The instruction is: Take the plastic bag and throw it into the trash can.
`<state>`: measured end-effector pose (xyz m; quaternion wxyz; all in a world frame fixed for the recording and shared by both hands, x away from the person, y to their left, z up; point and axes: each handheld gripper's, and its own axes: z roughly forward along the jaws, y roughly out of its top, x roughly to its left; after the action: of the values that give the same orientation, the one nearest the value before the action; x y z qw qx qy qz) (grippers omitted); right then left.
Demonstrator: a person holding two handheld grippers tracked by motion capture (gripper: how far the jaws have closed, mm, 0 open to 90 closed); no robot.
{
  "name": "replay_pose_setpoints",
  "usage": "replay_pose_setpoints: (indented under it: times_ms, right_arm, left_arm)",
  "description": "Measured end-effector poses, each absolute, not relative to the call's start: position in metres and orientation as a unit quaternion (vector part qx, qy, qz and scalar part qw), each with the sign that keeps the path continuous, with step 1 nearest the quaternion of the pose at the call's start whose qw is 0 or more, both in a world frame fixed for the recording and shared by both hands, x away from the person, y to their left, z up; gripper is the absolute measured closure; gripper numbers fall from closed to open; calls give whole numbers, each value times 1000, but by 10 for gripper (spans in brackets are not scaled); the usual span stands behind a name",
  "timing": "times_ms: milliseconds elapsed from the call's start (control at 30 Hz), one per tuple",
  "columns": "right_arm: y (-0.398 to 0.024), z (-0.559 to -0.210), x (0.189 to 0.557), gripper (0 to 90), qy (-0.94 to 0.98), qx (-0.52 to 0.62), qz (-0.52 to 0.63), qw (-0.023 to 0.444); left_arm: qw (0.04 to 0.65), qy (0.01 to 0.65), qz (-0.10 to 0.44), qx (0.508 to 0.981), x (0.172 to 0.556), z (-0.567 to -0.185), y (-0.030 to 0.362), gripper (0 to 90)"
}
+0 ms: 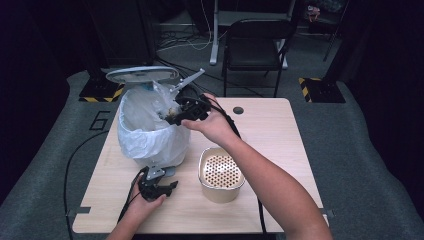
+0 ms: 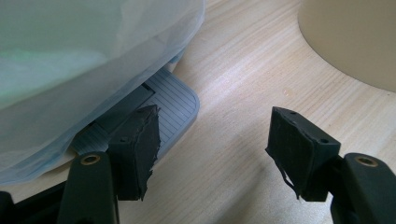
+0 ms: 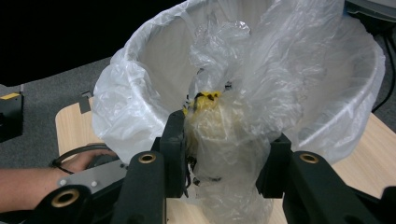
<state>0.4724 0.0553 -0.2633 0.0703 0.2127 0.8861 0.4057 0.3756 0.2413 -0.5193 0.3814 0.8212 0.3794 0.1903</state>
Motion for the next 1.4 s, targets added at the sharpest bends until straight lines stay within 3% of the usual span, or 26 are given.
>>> replay_pose_setpoints:
  times_ms: [1400]
  right_arm:
    - [96, -283, 498, 621, 867, 220, 440, 78]
  left_arm:
    - [377, 377, 190, 825, 376, -518, 242, 341]
